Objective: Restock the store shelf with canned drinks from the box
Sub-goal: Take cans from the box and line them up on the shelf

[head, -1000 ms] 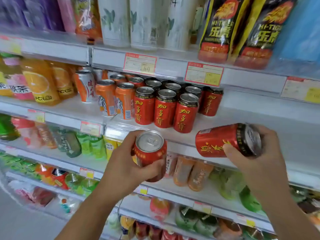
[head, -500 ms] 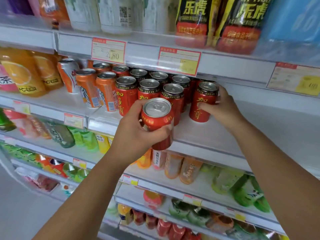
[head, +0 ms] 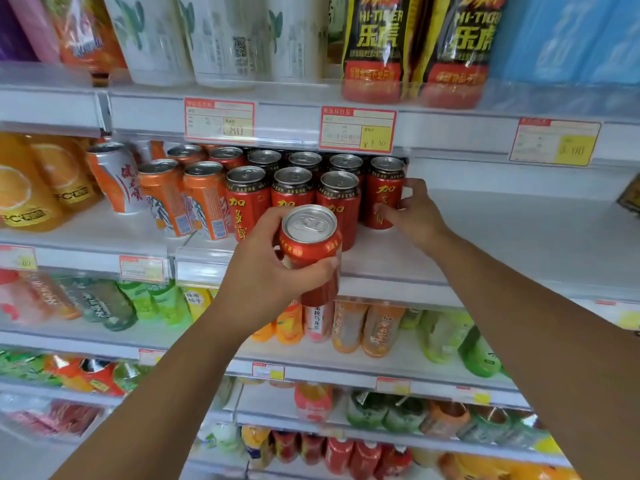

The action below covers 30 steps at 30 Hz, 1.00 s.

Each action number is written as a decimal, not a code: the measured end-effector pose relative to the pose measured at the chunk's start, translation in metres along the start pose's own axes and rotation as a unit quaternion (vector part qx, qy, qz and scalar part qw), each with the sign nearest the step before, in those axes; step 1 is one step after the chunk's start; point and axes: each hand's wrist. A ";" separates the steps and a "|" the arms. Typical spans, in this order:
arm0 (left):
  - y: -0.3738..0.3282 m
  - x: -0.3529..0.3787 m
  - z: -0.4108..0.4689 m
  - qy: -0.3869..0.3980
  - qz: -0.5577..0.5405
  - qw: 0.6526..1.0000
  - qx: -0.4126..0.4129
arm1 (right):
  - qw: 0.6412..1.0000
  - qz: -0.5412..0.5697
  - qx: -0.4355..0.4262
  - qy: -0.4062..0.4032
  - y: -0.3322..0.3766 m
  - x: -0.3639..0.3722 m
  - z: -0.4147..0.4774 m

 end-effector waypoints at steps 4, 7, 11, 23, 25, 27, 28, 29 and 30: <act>-0.007 0.019 0.008 -0.002 -0.007 1.000 0.007 | 0.999 -0.025 -0.019 -0.041 0.014 -0.012 -0.014; -0.015 0.037 0.020 -0.001 -0.025 1.000 0.007 | 0.988 0.058 -0.137 -0.028 0.032 -0.025 -0.056; -0.028 0.065 0.037 -0.010 -0.030 0.999 0.023 | 0.956 0.152 -0.181 0.173 0.045 -0.037 -0.091; 0.045 0.039 0.030 -0.087 0.285 0.953 0.058 | 0.985 0.124 -0.110 0.055 0.016 -0.028 -0.058; 0.064 0.038 0.032 -0.100 0.334 0.934 0.080 | 0.985 0.126 -0.096 0.066 0.011 -0.025 -0.053; 0.078 0.043 0.032 -0.120 0.353 0.922 0.098 | 0.985 0.139 -0.072 0.077 0.008 -0.025 -0.049; 0.084 0.045 0.032 -0.130 0.355 0.920 0.104 | 0.983 0.149 -0.058 0.084 0.007 -0.025 -0.047; 0.090 0.047 0.031 -0.135 0.351 0.921 0.107 | 0.983 0.152 -0.045 0.090 0.005 -0.025 -0.045; 0.093 0.048 0.031 -0.136 0.340 0.924 0.106 | 0.984 0.147 -0.037 0.091 0.003 -0.025 -0.044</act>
Point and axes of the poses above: each hand's wrist, its own z-axis towards the middle knuckle, its own x-axis out of the palm, y = z × x, and after that the axes turned 12 degrees about -x, right-handed
